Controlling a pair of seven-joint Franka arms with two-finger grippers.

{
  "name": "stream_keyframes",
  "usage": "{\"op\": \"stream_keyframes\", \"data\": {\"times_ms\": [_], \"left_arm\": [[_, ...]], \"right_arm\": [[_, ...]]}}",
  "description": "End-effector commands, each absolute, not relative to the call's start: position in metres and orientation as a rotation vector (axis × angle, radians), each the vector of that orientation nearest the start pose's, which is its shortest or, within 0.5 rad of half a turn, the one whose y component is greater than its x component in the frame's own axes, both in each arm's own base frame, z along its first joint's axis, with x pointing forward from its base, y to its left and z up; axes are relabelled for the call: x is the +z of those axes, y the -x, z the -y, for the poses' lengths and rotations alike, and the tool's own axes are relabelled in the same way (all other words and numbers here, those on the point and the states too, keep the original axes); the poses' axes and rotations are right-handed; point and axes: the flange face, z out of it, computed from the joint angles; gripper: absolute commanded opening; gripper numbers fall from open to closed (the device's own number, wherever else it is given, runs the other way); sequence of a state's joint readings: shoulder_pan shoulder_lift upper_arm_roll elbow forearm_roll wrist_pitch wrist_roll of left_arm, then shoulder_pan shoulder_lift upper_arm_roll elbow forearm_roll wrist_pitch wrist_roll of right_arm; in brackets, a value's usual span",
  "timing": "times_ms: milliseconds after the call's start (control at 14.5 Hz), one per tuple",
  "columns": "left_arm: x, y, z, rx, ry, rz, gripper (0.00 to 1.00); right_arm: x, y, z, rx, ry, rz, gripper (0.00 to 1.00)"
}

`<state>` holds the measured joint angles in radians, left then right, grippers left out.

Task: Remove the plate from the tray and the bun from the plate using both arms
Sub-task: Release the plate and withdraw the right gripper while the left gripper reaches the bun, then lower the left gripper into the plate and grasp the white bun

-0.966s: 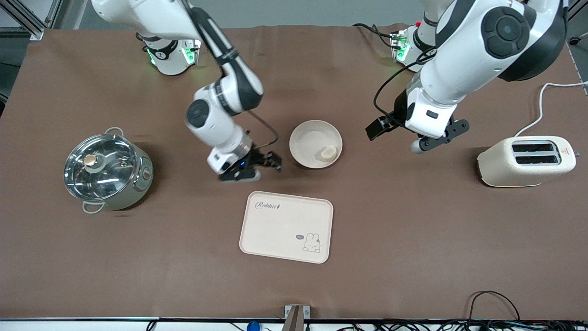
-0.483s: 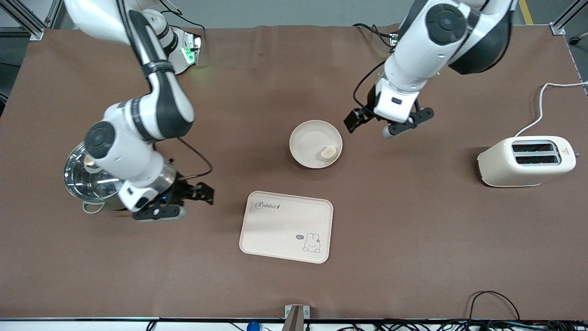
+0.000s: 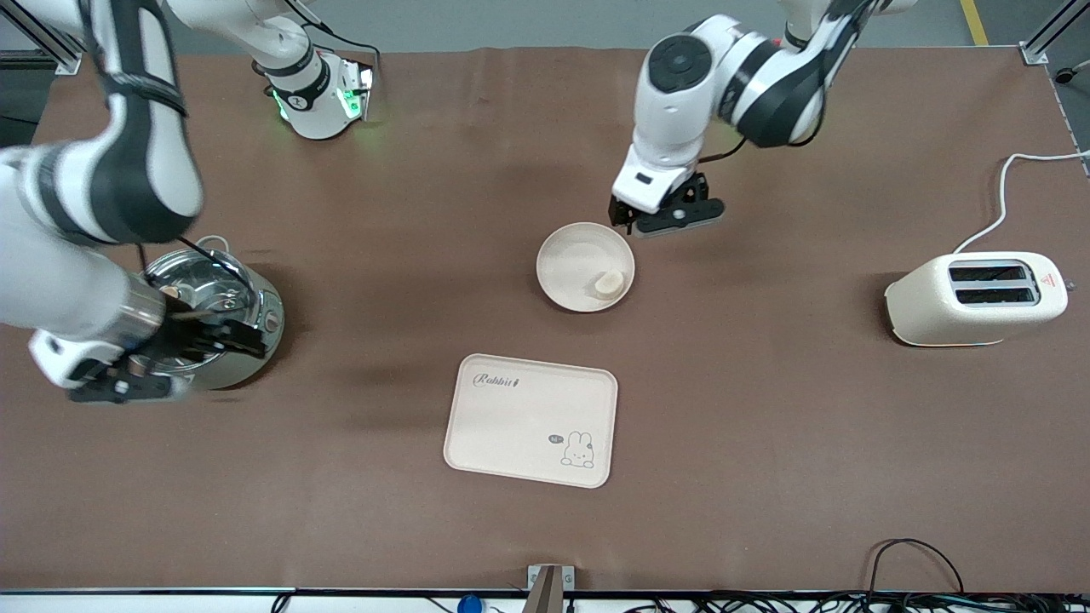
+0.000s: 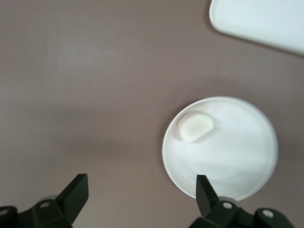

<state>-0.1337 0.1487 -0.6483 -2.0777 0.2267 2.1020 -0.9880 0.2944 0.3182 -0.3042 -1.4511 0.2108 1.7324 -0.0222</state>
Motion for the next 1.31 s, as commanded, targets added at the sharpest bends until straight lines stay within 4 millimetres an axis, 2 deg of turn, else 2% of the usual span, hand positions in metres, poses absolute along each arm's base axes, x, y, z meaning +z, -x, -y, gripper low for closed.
{"op": "stream_keyframes", "data": {"times_ms": [0,138,345,483,621,759,966,1241], "left_arm": [[0.315,-0.428,0.402,0.053,3.012,-0.025,1.00],[0.306,-0.444,0.408,0.091,3.044,-0.009,1.00],[0.296,-0.459,0.418,0.077,3.150,0.025,1.00],[0.293,-0.458,0.423,0.069,3.170,0.019,1.00],[0.284,-0.456,0.425,0.081,3.182,0.020,1.00],[0.275,-0.455,0.427,0.079,3.195,0.019,1.00],[0.254,-0.445,0.435,0.091,3.195,-0.033,1.00],[0.221,-0.425,0.426,0.043,3.119,-0.147,1.00]], "right_arm": [[0.555,-0.619,0.016,0.058,3.013,-0.063,1.00],[0.586,-0.597,0.018,0.063,3.075,-0.029,1.00],[0.619,-0.567,0.015,0.094,3.111,-0.005,1.00],[0.637,-0.550,0.012,0.097,3.147,0.006,1.00],[0.643,-0.533,0.013,0.111,3.147,-0.008,1.00],[0.648,-0.530,0.018,0.094,3.142,-0.027,1.00],[0.668,-0.531,0.012,0.022,3.149,-0.007,1.00],[0.669,-0.533,0.004,0.007,3.147,0.028,1.00]]}}
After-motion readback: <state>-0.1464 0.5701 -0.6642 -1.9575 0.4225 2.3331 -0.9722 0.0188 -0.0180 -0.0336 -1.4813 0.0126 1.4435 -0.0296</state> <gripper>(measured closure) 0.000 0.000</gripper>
